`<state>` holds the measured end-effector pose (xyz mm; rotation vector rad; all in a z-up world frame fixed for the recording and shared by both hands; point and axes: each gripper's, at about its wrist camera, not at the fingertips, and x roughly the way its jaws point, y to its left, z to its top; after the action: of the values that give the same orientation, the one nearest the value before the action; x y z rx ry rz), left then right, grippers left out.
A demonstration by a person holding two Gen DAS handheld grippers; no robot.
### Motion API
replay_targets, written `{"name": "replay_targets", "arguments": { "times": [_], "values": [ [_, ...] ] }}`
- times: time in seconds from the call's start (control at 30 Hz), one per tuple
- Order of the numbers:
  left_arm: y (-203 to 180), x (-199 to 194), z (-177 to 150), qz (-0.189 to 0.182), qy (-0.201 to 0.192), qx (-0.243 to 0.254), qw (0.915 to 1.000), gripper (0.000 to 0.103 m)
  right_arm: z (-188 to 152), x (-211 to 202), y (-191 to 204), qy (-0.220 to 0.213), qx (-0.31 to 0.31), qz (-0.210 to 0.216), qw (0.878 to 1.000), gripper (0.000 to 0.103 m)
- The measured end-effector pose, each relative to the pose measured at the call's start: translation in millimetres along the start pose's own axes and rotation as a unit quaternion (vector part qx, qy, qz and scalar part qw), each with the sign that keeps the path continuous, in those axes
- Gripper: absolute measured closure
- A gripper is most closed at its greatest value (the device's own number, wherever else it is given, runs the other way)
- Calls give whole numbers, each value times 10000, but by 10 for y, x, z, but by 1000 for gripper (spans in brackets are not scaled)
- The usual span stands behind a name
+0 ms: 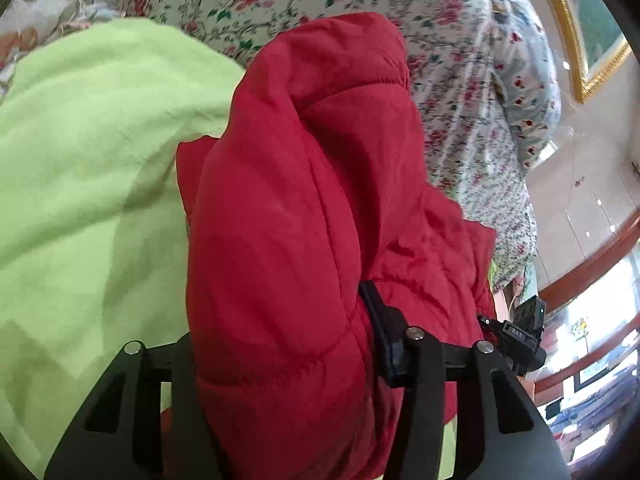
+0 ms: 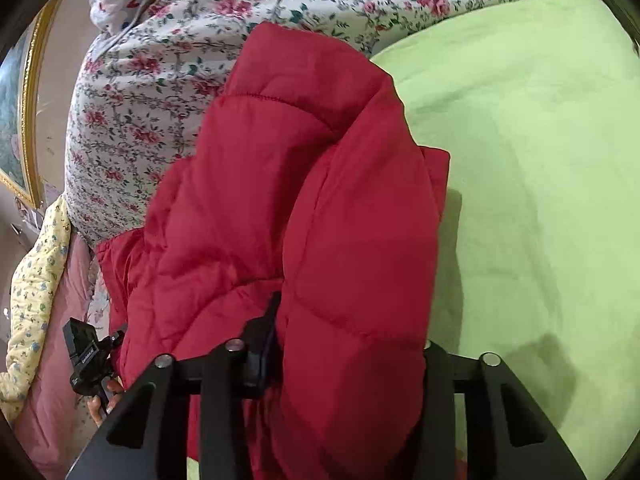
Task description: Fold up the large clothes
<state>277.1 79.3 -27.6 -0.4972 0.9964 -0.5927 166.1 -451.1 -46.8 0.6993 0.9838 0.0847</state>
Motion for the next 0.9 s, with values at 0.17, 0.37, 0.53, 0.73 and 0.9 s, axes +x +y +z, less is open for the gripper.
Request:
{"name": "replay_targets", "arguments": {
  "times": [0.17,0.37,0.53,0.73,0.9],
  "values": [
    [-139,-381,-247,-71,-26,238,9997,56,-216,-257,147,59,-107,46,9999,67],
    [-171,-751,-658,-197,98,118,9997,56,-647,-627,228,194,-161,220,9994,67],
    [-166,-1045,-1022,-316,262,4,9992,56,-1056,-895,188,339,-73,349,9988,67],
    [-180,-1179,-1250,-267,377,23,9989,56,-1361,-1058,67,388,161,495,9979,67],
    [-164,-1054,-1263,102,341,62,9993,56,-1383,-1024,-3,327,287,483,9979,65]
  ]
}}
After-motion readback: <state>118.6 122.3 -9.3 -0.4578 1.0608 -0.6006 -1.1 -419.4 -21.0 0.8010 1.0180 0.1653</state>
